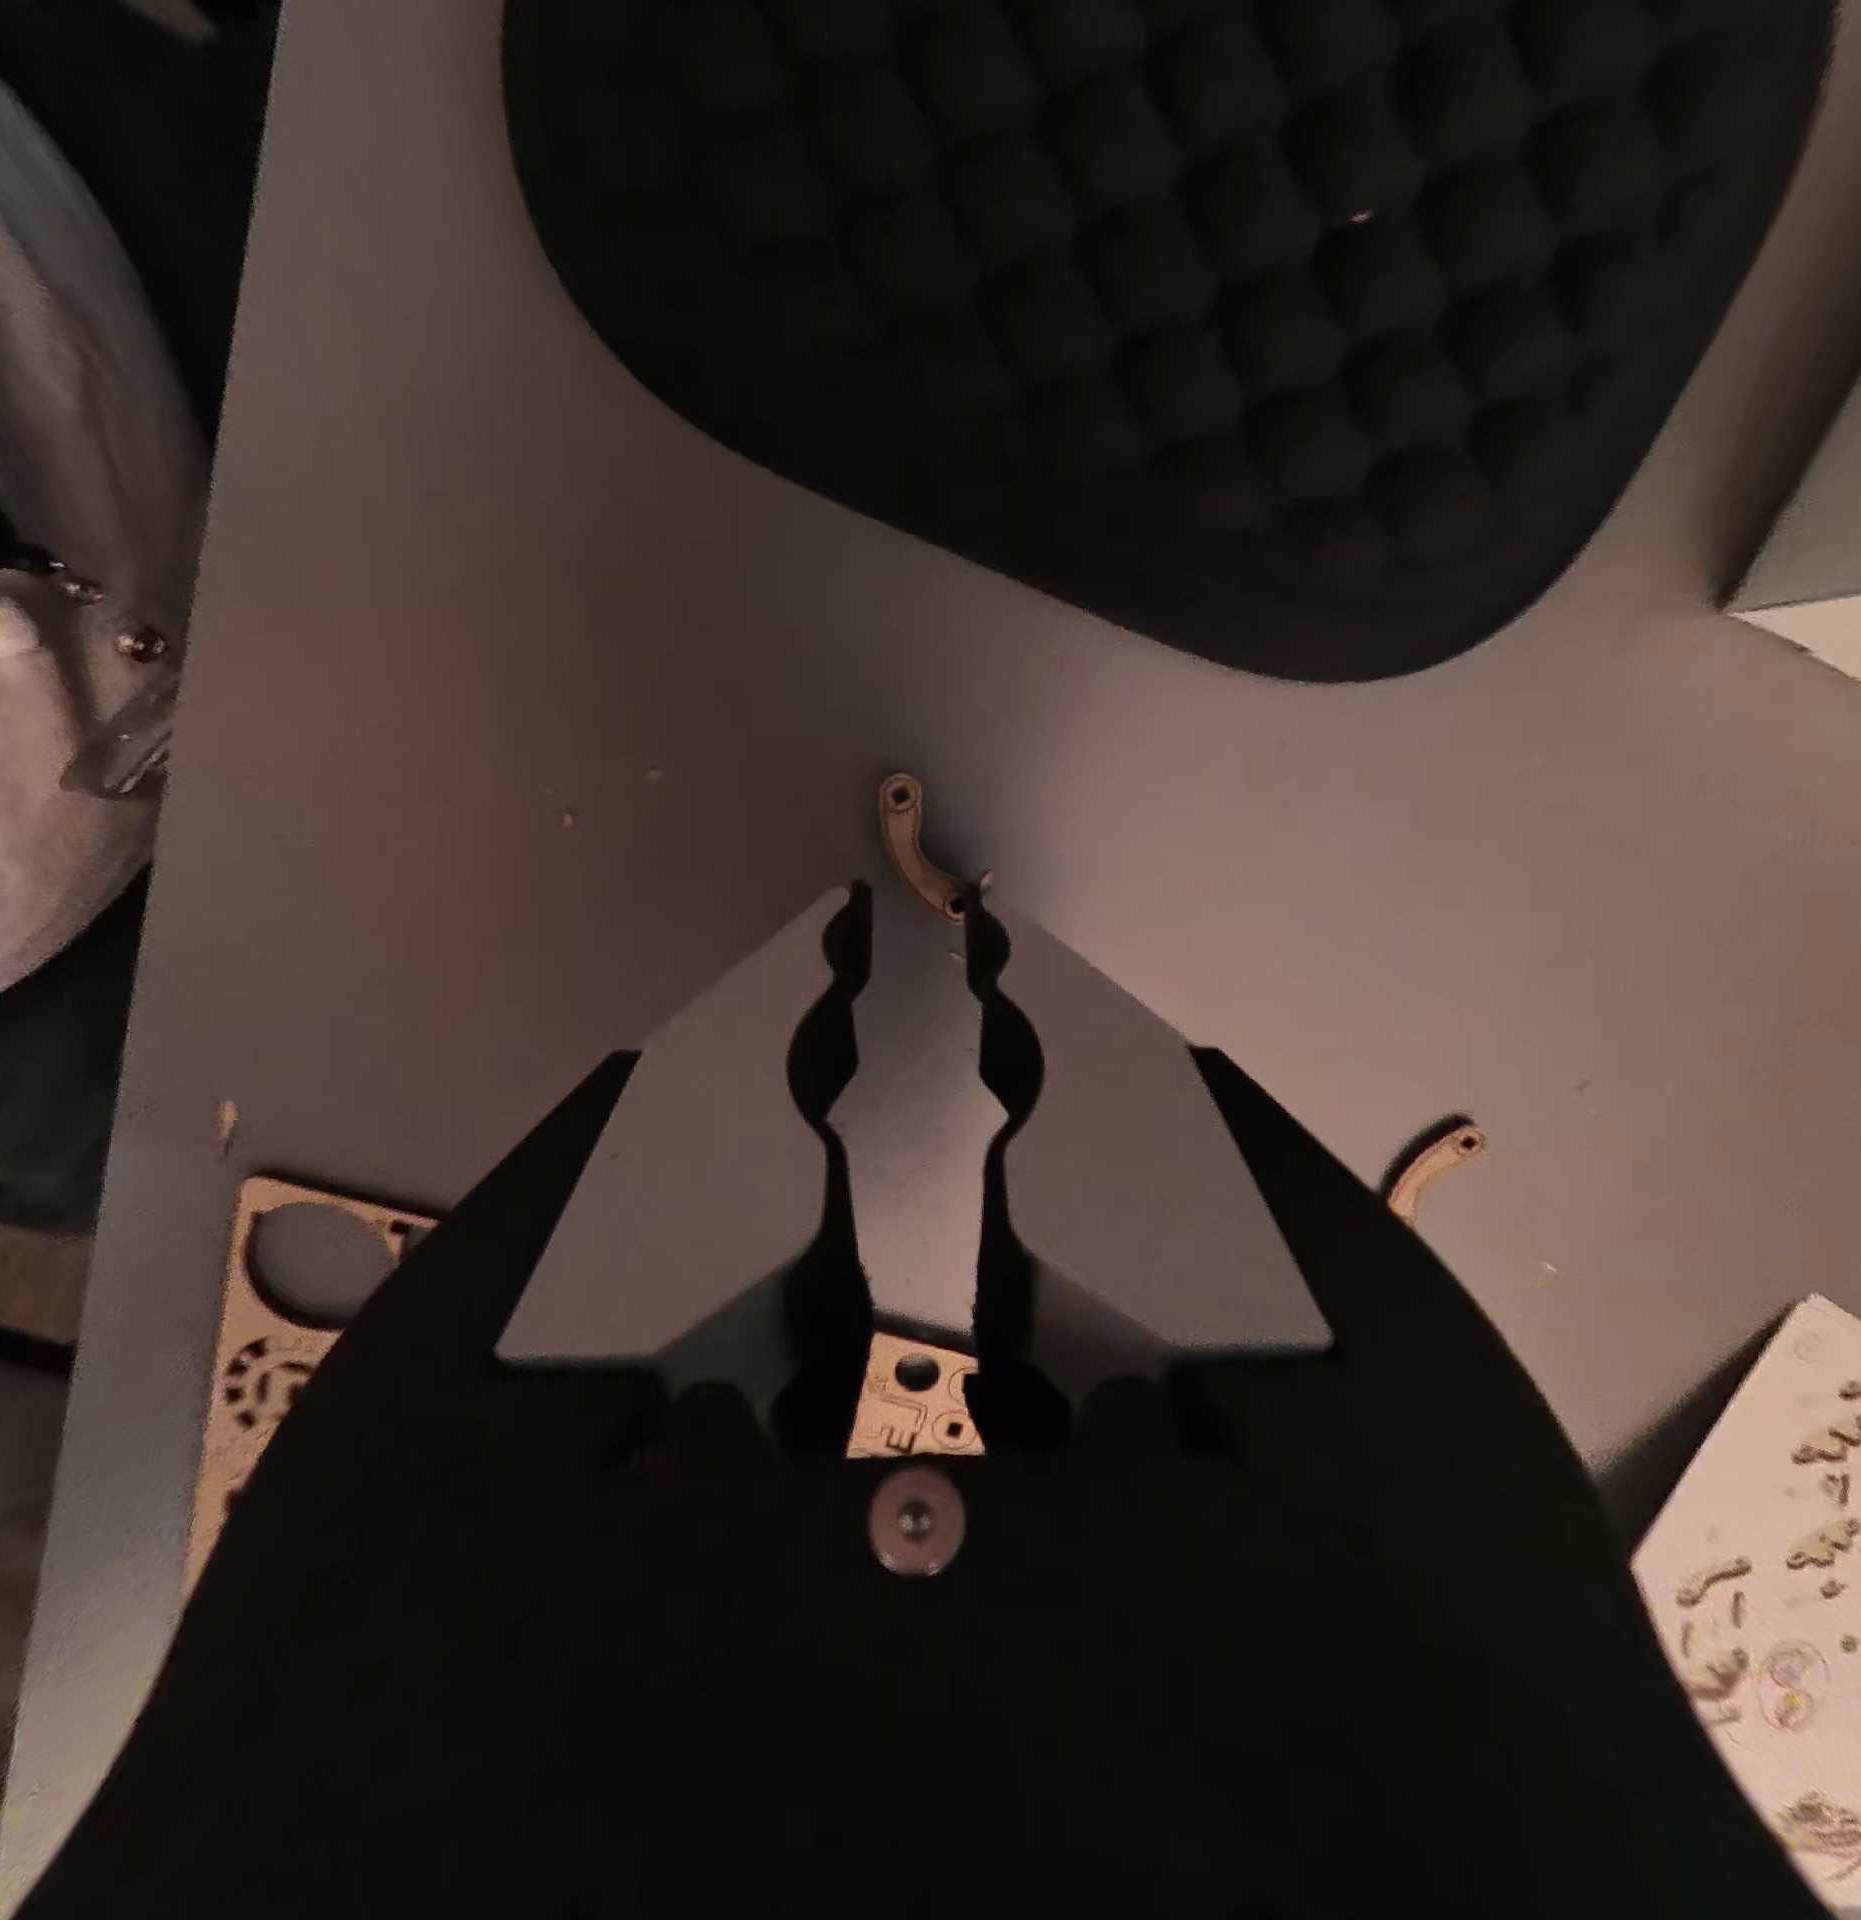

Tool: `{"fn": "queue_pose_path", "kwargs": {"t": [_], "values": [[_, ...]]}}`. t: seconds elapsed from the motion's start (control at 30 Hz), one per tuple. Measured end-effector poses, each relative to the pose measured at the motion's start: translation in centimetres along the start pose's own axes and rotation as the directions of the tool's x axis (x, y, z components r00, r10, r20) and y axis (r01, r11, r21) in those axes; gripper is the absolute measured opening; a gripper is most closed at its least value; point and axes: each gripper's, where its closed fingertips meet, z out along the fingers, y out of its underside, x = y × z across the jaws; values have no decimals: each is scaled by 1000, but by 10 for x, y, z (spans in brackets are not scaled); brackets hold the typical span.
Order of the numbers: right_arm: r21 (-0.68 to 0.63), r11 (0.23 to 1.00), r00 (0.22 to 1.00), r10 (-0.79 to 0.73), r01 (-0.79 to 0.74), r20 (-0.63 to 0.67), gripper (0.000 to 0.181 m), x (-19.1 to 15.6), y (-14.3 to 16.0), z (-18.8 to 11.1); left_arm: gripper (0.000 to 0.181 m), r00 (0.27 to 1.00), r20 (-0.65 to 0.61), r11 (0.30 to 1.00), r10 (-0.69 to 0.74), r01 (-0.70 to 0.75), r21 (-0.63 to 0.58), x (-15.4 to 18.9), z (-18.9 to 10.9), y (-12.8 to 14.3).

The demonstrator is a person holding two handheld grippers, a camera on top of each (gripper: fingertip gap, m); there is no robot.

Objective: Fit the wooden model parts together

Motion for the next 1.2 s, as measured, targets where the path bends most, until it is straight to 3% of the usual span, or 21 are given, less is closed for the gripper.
{"fn": "queue_pose_path", "kwargs": {"t": [0.13,0.4,0.53,0.73,1.2], "values": [[91,993,994,-61,69,-89,17,8,-3,2,3,1000,4,1000,-3,3,-4,-2,1,2],[46,995,996,93,-93,-3,16,-10,15,-4,3,1000,3,1000,-7,7,-19,-3,4,7],[131,991,989,2,17,-146,17,9,4,-9,3,1000,7,1000,-19,19,-20,-6,5,9],[126,989,994,-62,73,-92,18,8,0,1,3,1000,14,999,-26,26,-43,-9,8,18],[132,959,955,268,-252,-124,9,-22,12,-6,3,997,40,995,-59,62,-76,-19,13,34]]}}
